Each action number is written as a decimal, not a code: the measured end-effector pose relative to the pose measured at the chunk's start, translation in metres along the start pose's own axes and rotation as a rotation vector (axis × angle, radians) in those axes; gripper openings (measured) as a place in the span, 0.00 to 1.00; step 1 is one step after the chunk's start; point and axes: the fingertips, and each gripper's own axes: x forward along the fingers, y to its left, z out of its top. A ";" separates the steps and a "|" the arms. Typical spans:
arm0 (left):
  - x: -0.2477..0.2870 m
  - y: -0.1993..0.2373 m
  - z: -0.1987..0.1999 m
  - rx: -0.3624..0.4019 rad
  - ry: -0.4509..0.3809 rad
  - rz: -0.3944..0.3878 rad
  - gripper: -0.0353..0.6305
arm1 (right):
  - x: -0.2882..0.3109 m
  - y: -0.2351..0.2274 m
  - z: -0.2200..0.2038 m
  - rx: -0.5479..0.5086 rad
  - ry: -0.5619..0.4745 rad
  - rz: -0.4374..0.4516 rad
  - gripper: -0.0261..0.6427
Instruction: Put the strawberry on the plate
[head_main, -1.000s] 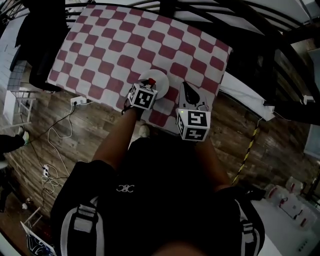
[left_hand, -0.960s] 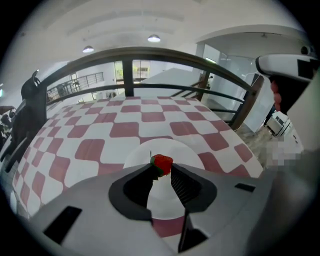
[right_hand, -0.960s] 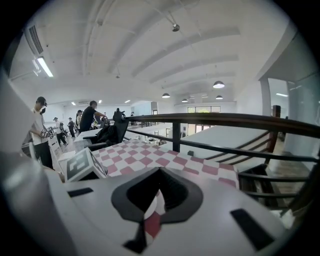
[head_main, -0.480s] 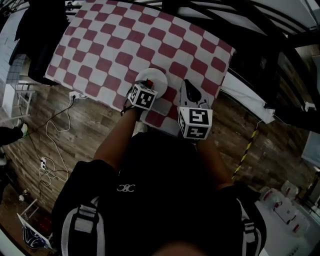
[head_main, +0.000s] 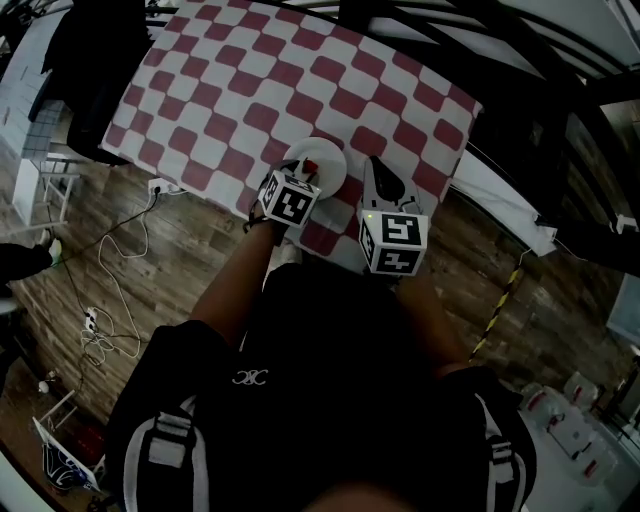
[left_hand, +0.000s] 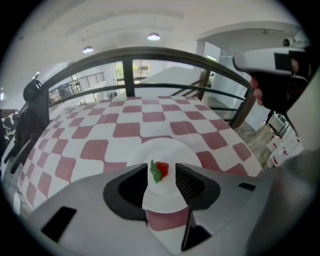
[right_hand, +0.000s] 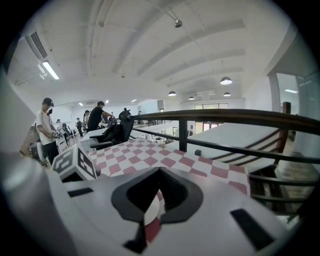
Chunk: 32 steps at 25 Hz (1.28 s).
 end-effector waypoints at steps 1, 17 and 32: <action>-0.010 0.001 0.009 -0.003 -0.032 0.001 0.32 | 0.001 0.002 0.002 0.001 -0.005 0.002 0.05; -0.198 0.008 0.153 -0.040 -0.600 0.082 0.05 | -0.025 0.040 0.111 0.021 -0.262 0.049 0.05; -0.196 -0.001 0.180 0.001 -0.621 0.050 0.05 | -0.028 0.015 0.126 0.032 -0.292 -0.001 0.05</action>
